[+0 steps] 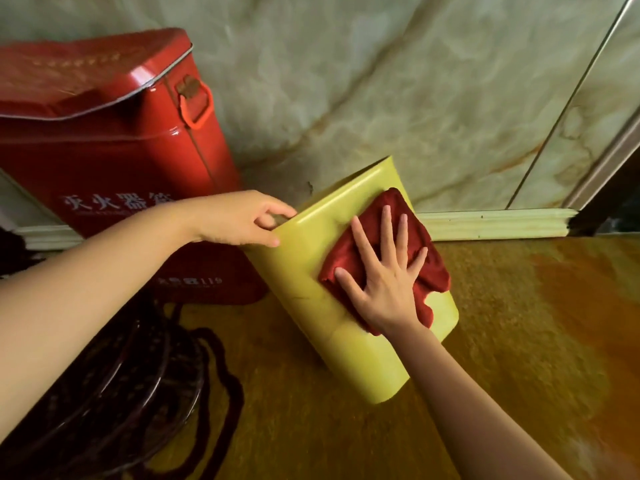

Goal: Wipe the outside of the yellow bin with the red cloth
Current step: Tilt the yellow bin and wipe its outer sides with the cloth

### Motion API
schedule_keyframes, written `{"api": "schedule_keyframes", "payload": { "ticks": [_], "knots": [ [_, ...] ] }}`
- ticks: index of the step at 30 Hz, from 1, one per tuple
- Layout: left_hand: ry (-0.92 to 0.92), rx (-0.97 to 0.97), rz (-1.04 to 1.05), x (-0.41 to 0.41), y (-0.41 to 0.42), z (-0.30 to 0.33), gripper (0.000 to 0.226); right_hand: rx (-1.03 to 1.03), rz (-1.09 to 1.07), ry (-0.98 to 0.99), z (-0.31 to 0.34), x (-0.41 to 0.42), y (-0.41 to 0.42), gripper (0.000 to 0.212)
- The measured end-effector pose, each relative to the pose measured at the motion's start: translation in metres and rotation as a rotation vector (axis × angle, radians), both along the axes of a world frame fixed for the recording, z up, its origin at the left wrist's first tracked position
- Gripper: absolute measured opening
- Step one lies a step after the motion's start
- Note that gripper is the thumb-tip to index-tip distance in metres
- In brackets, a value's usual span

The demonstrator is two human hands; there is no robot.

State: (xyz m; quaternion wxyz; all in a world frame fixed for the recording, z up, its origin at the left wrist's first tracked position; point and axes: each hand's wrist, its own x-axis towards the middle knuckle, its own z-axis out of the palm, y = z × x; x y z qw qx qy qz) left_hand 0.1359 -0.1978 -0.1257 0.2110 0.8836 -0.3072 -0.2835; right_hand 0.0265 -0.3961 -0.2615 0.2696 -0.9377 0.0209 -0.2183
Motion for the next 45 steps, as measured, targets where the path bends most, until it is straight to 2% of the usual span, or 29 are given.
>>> {"api": "schedule_keyframes", "payload": {
  "ticks": [4, 6, 10, 13, 15, 17, 20, 22, 25, 27, 31, 34, 37, 40, 43, 45],
  "knots": [
    [0.016, -0.078, 0.051, 0.000, 0.007, -0.011, 0.056, 0.131, -0.186, 0.029, -0.008, 0.009, 0.011, 0.081],
    [0.032, -0.076, 0.042, 0.003, 0.004, -0.011, 0.056, 0.208, -0.245, 0.069, -0.003, 0.010, 0.017, 0.079],
    [0.078, -0.099, 0.063, 0.005, 0.000, -0.007, 0.056, 0.180, -0.140, 0.008, 0.013, 0.020, 0.032, 0.072],
    [0.074, -0.157, 0.042, 0.004, -0.015, -0.003, 0.053, 0.113, -0.012, -0.072, 0.024, 0.044, 0.012, 0.068],
    [-0.025, -0.168, 0.005, 0.004, -0.026, 0.001, 0.049, 0.208, -0.086, 0.051, 0.011, 0.040, -0.016, 0.065],
    [-0.068, -0.150, -0.021, 0.003, -0.027, 0.001, 0.047, 0.335, -0.273, 0.258, -0.021, 0.012, -0.041, 0.067],
    [-0.089, -0.083, -0.012, 0.004, -0.024, -0.002, 0.049, 0.404, -0.342, 0.275, -0.042, -0.028, -0.029, 0.067],
    [-0.097, -0.083, -0.022, 0.005, -0.031, 0.002, 0.048, 0.340, -0.239, 0.157, -0.030, -0.023, -0.003, 0.068],
    [-0.097, -0.072, -0.029, 0.005, -0.047, 0.010, 0.047, 0.136, -0.065, -0.095, 0.005, 0.012, 0.017, 0.063],
    [-0.122, -0.077, 0.003, 0.004, -0.054, 0.011, 0.045, 0.118, -0.036, -0.071, 0.022, 0.032, 0.000, 0.061],
    [-0.040, -0.100, 0.071, 0.000, -0.063, 0.014, 0.043, 0.338, -0.161, 0.195, 0.000, 0.011, -0.045, 0.057],
    [-0.043, -0.147, 0.101, -0.004, -0.076, 0.019, 0.029, 0.226, -0.091, 0.071, -0.016, -0.034, -0.012, 0.056],
    [-0.027, -0.130, 0.135, -0.004, -0.102, 0.025, 0.019, 0.035, -0.073, -0.146, 0.002, -0.026, 0.019, 0.054],
    [0.092, -0.169, 0.178, 0.002, -0.120, 0.032, 0.025, -0.074, -0.122, -0.194, 0.034, 0.000, -0.001, 0.065],
    [0.275, -0.279, 0.081, 0.008, -0.109, 0.031, 0.030, 0.007, -0.113, -0.161, 0.042, 0.008, -0.039, 0.071],
    [0.173, -0.256, -0.026, 0.007, -0.087, 0.019, 0.047, 0.012, -0.101, -0.128, 0.046, 0.013, -0.056, 0.070]
  ]
}}
